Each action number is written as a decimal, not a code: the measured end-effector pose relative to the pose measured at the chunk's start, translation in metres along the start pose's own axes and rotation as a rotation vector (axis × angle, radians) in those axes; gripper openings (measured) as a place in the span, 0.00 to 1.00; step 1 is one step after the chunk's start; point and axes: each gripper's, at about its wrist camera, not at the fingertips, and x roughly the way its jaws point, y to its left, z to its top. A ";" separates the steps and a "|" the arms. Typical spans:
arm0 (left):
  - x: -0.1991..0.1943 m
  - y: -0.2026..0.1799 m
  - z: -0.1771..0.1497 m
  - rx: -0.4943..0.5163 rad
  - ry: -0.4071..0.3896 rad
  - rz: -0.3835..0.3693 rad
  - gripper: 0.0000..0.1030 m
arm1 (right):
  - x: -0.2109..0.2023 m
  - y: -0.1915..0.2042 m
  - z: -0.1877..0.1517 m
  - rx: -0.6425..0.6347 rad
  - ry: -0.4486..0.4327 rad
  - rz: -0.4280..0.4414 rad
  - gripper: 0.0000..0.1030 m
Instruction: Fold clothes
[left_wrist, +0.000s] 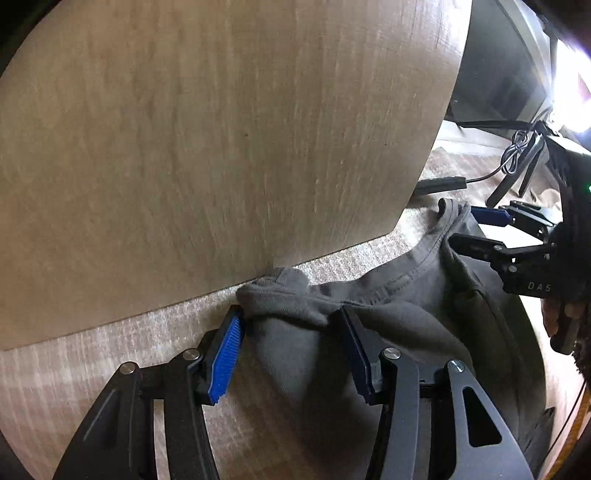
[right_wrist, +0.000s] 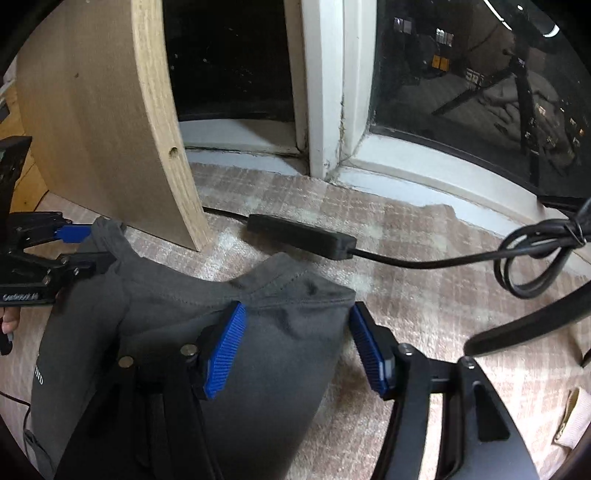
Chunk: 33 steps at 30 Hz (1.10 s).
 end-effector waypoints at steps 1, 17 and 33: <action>0.000 0.000 -0.001 0.001 -0.004 -0.012 0.32 | -0.001 0.001 0.000 -0.003 -0.006 0.014 0.19; -0.119 -0.025 -0.039 0.109 -0.141 -0.167 0.09 | -0.164 0.037 -0.014 -0.026 -0.200 0.118 0.07; -0.228 -0.118 -0.215 0.237 -0.203 -0.222 0.09 | -0.281 0.118 -0.214 0.000 -0.187 0.102 0.07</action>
